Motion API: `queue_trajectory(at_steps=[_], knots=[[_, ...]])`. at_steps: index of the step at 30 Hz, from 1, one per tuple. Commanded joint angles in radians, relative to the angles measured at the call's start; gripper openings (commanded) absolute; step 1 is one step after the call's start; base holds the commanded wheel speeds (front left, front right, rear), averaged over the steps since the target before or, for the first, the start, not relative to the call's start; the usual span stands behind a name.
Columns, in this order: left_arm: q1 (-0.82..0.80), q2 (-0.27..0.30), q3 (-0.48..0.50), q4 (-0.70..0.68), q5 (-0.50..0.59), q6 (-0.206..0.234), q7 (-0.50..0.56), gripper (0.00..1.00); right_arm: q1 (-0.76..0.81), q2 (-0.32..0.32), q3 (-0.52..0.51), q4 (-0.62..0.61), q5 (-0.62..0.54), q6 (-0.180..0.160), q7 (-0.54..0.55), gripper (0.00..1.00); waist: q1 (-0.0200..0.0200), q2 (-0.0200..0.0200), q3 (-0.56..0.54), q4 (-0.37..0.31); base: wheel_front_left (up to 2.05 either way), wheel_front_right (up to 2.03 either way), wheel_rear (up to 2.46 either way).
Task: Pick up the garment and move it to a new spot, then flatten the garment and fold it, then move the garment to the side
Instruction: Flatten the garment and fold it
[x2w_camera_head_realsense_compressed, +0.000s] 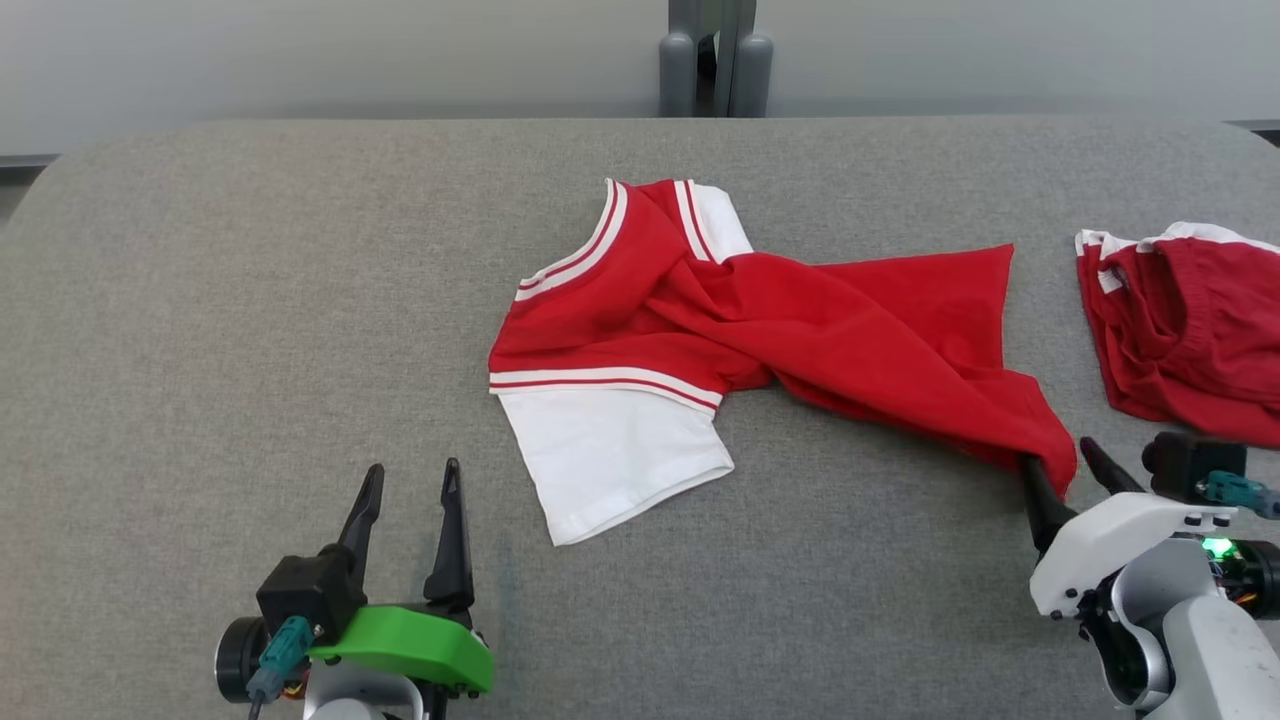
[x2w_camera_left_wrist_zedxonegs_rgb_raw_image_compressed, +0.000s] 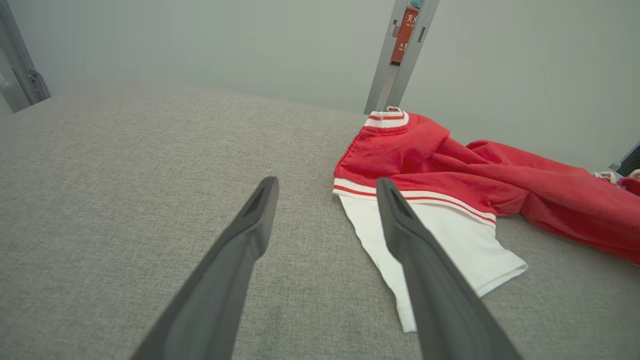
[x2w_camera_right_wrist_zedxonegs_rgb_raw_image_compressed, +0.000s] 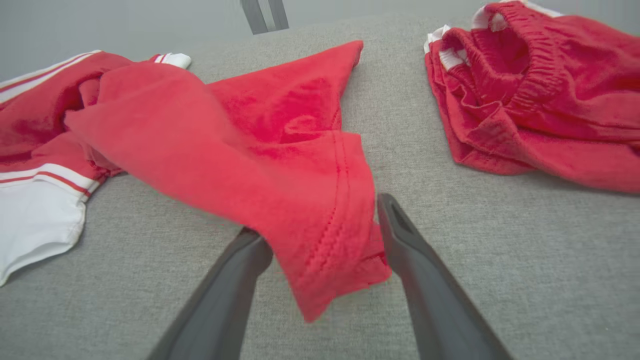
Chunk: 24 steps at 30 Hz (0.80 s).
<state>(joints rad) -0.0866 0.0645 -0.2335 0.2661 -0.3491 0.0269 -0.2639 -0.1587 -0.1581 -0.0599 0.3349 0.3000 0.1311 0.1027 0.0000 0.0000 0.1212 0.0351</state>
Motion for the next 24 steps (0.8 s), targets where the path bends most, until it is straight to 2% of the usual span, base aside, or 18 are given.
queue_trajectory(at_steps=[1,5,14,19,24], knots=[[0.010,0.006,0.001,0.004,0.007,-0.001,0.000,1.00,0.006,-0.003,-0.013,-0.011,-0.010,-0.001,-0.020,1.00,0.0000,0.0000,-0.021,-0.004,0.00,0.00,0.00],[0.027,0.005,-0.003,0.011,0.001,-0.002,0.000,1.00,0.027,-0.009,-0.038,-0.054,-0.045,-0.001,-0.069,1.00,0.0000,0.0000,-0.059,-0.008,0.00,0.00,0.00],[0.020,-0.001,-0.035,0.041,-0.013,-0.016,0.007,1.00,0.091,0.057,-0.036,-0.227,-0.102,-0.001,-0.092,1.00,0.0000,0.0000,-0.101,-0.025,0.00,0.00,0.00],[-0.039,-0.003,-0.068,0.109,-0.017,-0.033,0.034,1.00,0.109,0.093,-0.010,-0.285,-0.113,-0.001,-0.095,1.00,0.0000,0.0000,-0.081,-0.048,0.00,0.00,0.00],[-0.156,0.003,-0.086,0.206,-0.007,-0.053,0.059,1.00,0.077,0.104,0.034,-0.330,-0.105,-0.001,-0.093,1.00,0.0000,0.0000,-0.022,-0.089,0.00,0.00,0.00]])
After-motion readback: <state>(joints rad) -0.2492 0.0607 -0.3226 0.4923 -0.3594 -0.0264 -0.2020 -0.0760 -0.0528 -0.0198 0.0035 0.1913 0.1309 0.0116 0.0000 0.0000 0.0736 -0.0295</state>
